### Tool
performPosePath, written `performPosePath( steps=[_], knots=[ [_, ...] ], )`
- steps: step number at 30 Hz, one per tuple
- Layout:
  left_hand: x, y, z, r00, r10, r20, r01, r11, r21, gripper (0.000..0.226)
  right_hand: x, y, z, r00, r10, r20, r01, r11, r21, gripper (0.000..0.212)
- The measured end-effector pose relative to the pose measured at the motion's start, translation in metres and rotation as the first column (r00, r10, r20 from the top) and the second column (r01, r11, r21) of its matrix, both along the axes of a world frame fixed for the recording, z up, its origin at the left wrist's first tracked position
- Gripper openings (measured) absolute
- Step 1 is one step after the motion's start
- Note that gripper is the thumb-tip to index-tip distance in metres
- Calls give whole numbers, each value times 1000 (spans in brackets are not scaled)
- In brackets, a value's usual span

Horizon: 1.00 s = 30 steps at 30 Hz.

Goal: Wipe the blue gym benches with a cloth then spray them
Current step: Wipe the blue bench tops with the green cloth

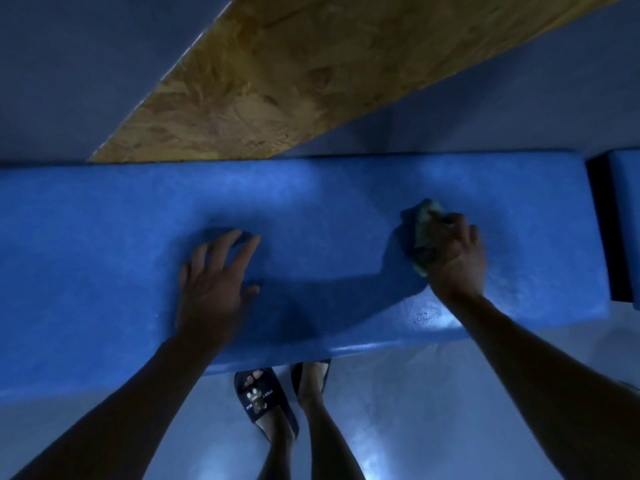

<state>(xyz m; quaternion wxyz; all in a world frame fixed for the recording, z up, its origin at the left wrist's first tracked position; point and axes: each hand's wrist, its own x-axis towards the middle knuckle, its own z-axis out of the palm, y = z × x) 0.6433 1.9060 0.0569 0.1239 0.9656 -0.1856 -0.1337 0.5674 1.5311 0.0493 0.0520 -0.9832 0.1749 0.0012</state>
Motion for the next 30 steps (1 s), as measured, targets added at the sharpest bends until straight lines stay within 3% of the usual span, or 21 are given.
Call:
performPosePath(
  steps=[3, 5, 7, 9, 11, 13, 15, 17, 18, 20, 22, 24, 26, 28, 30],
  knots=[
    [5, 0, -4, 1000, 1, -29, -1, 1000, 14, 79, 12, 31, -12, 969, -244, 27, 244, 970, 21, 52],
    [5, -4, -2, 999, 22, -48, -21, 1000, 23, 83, 22, 84, -20, 974, -224, 44, 222, 974, 51, 60],
    [5, -6, -1, 997, 37, -66, -35, 999, 33, 83, 25, 141, -19, 997, -64, 42, 60, 993, 101, 69],
    [7, -5, -1, 998, 37, -50, -36, 999, 25, 79, 21, 174, -14, 971, 231, 59, -237, 962, 134, 66],
    [9, -5, 0, 999, 42, -33, -42, 999, 8, 77, 23, 162, -11, 823, 562, 87, -568, 818, 87, 59],
    [10, -8, 1, 998, 54, -33, -53, 998, 21, 80, 35, 116, -16, 689, 723, 59, -724, 689, 7, 56],
    [11, -9, 3, 998, 50, -29, -49, 997, 57, 86, 49, 57, -21, 781, 624, 13, -624, 781, 11, 62],
    [13, -9, 3, 998, 49, -33, -47, 997, 62, 86, 59, 9, -15, 955, 296, -1, -296, 954, 37, 61],
    [13, -9, 2, 998, 56, -38, -54, 997, 57, 84, 62, -3, -11, 994, 107, 19, -108, 993, 50, 61],
    [14, -9, 2, 998, 60, -36, -58, 997, 51, 83, 72, 11, -13, 979, -198, 50, 195, 979, 66, 64],
    [16, -10, 3, 998, 61, -30, -60, 997, 49, 82, 83, 58, -17, 947, -317, 57, 310, 945, 108, 70],
    [18, -11, 5, 995, 76, -58, -73, 996, 48, 81, 85, 117, -20, 982, -175, 76, 159, 971, 180, 72],
    [20, -12, 6, 994, 85, -67, -81, 995, 60, 81, 80, 163, -18, 985, 157, 76, -169, 965, 200, 71],
    [21, -12, 6, 995, 77, -62, -72, 995, 73, 82, 82, 161, -15, 865, 495, 77, -501, 854, 143, 71],
    [22, -12, 4, 995, 77, -64, -72, 994, 77, 84, 95, 119, -16, 763, 645, 46, -646, 762, 49, 77]
  ],
)
